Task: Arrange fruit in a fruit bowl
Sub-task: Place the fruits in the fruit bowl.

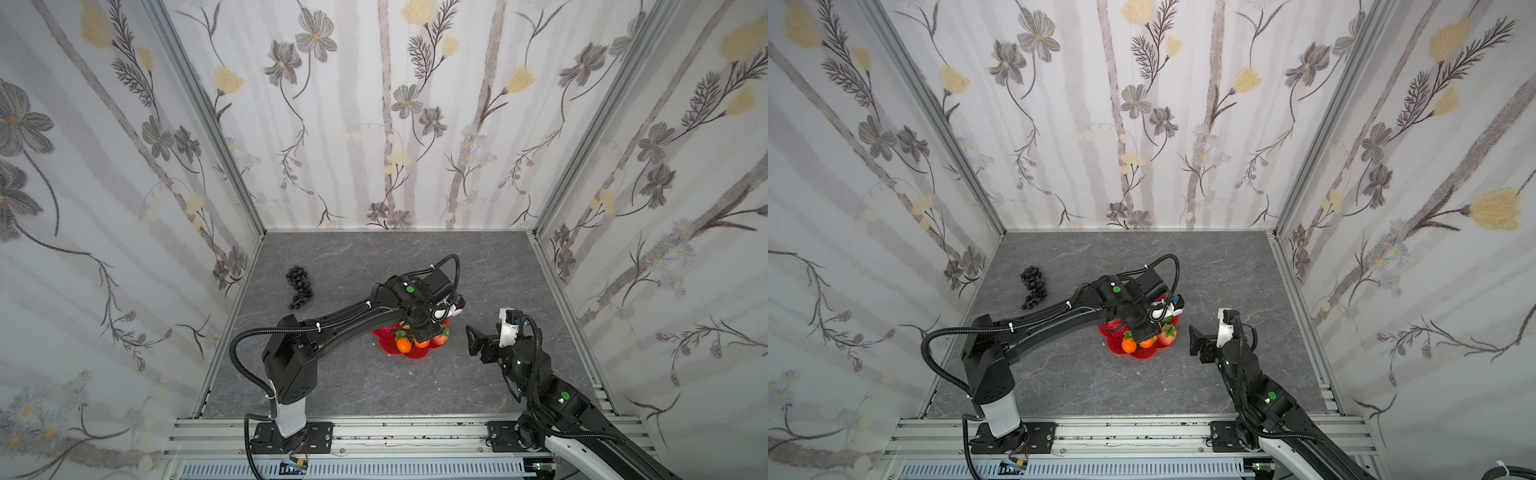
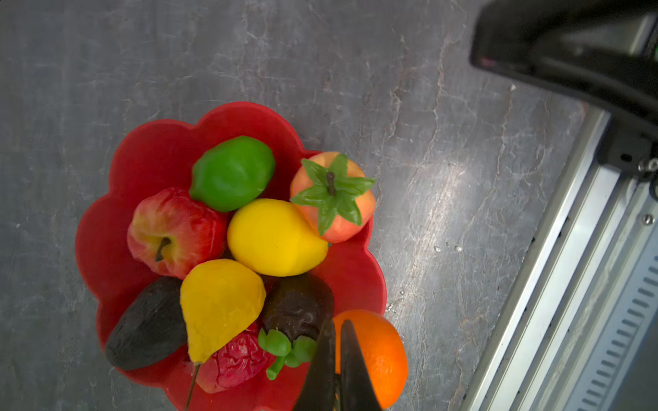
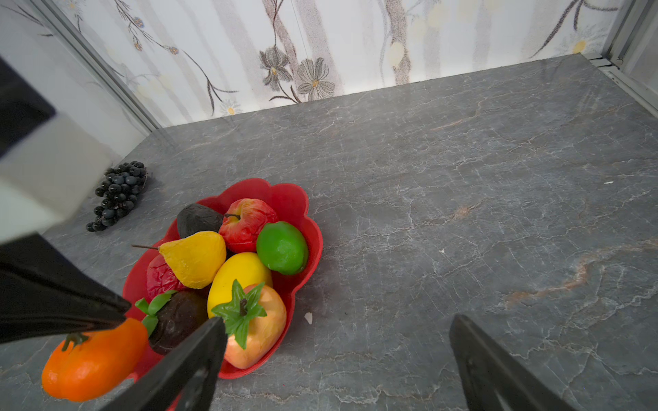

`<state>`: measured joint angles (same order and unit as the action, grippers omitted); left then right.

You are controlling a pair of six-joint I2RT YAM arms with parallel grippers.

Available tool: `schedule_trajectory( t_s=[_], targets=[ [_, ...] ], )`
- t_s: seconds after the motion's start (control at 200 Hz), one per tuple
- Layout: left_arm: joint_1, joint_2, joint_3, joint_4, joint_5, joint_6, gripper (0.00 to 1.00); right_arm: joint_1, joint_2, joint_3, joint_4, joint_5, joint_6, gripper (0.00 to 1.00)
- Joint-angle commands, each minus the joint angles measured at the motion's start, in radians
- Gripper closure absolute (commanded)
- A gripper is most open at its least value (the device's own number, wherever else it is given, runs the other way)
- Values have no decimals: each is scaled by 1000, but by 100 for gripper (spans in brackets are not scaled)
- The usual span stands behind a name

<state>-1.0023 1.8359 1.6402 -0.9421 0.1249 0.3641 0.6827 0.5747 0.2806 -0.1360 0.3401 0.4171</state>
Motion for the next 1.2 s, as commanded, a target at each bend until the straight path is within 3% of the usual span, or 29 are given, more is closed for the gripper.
schedule_trajectory(
  t_s=[0.0, 0.36, 0.705, 0.954, 1.194],
  targets=[
    [-1, 33, 38, -102, -3, 157, 100, 0, 3, -1, 21, 14, -6, 2],
    [1, 56, -2, -124, -80, 229, 100, 0, 11, 0, 21, 12, -7, 2],
    [11, 59, -53, -54, -115, 274, 100, 0, 16, 0, 23, 12, -8, 2],
    [10, 10, -144, 86, -210, 316, 99, 0, 22, 0, 27, 13, -8, 2],
    [9, -24, -174, 104, -203, 326, 97, 1, 42, 5, 36, 10, -10, 2]
  ],
)
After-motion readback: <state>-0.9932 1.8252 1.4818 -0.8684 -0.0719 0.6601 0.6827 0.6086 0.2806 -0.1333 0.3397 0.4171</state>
